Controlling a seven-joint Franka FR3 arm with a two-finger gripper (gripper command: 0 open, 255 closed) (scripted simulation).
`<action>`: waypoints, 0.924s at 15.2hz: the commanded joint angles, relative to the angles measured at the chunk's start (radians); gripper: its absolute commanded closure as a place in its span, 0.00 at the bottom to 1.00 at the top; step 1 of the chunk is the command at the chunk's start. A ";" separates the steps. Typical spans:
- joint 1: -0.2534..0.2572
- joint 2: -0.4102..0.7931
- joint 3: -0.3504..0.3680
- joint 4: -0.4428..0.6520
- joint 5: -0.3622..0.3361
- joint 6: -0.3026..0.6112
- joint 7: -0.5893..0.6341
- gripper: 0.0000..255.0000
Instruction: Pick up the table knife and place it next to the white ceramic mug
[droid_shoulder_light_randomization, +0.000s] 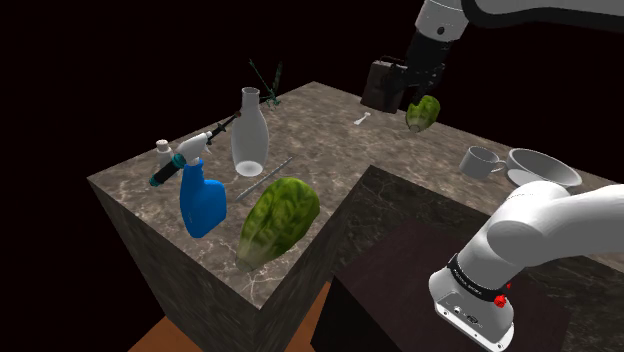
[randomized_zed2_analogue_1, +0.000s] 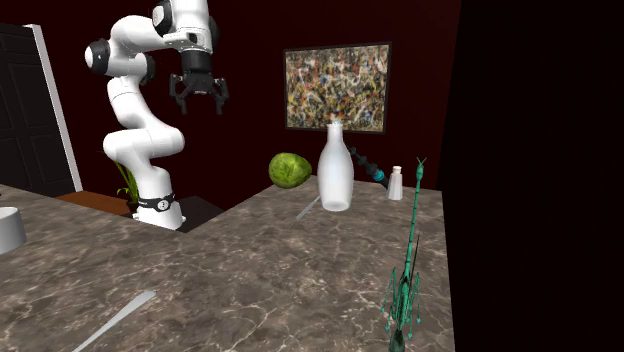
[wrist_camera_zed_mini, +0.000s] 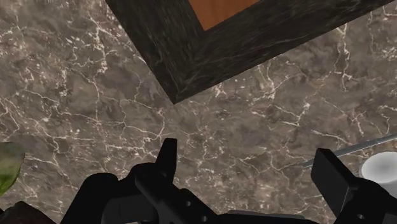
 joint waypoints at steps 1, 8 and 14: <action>-0.007 0.024 0.047 -0.020 0.034 0.032 0.096 0.00; -0.036 0.161 0.214 -0.020 0.136 0.141 0.415 0.00; -0.079 0.344 0.355 0.042 0.174 0.250 0.691 0.00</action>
